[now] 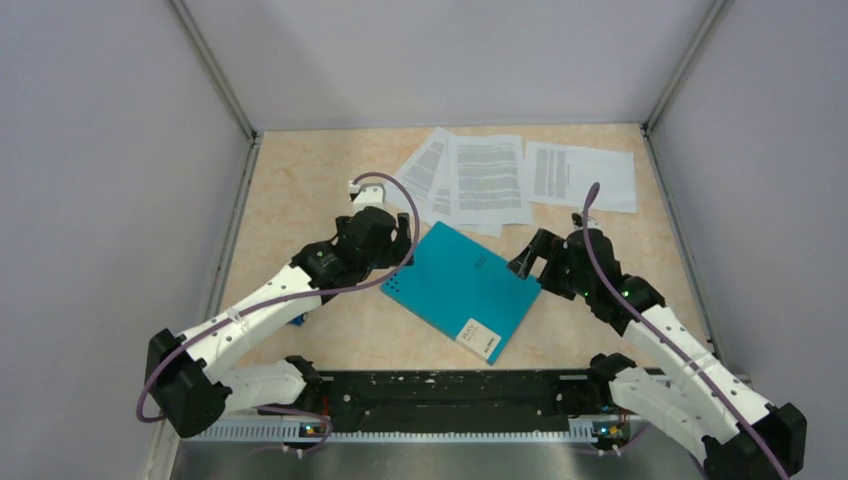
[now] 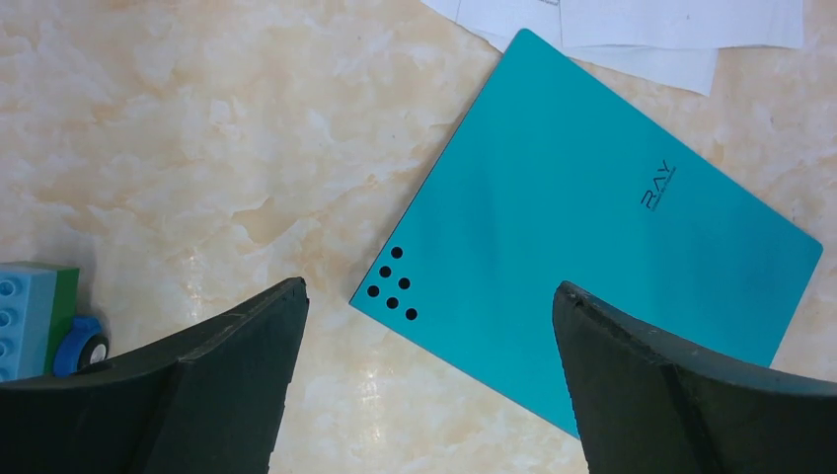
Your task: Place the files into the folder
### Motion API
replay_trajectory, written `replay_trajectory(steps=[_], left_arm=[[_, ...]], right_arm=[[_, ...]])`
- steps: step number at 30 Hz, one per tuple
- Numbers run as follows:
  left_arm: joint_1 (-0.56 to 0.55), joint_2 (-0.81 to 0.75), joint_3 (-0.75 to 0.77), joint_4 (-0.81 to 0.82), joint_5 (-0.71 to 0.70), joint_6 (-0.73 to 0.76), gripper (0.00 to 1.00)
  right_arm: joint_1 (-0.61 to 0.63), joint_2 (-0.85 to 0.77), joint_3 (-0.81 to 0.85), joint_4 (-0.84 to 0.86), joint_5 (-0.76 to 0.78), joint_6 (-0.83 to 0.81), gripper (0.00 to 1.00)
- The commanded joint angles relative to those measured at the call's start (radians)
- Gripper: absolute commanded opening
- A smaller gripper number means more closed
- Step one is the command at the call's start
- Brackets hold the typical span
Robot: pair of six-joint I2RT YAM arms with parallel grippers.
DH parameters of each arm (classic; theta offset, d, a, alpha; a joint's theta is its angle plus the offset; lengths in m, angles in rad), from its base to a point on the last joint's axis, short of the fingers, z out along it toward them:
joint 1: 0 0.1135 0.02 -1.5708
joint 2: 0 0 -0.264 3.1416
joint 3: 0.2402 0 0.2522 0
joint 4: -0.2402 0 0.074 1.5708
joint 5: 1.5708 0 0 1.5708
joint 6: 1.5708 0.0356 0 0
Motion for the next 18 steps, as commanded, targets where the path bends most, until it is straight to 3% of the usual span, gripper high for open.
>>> replay_trajectory(steps=[1,5,11,18], left_arm=[[0.006,-0.012,0.031,0.062,-0.039,-0.002,0.99],[0.006,0.018,0.069,0.010,-0.044,0.002,0.98],[0.016,0.025,0.041,0.059,-0.011,0.017,0.99],[0.101,0.101,0.047,0.094,0.095,0.019,0.99]], right_arm=[[0.002,-0.025,-0.027,0.014,-0.020,0.039,0.99],[0.002,-0.015,-0.041,0.015,-0.034,0.050,0.99],[0.002,-0.012,-0.064,0.015,-0.045,0.074,0.99],[0.002,-0.037,-0.113,-0.023,-0.117,0.109,0.99]])
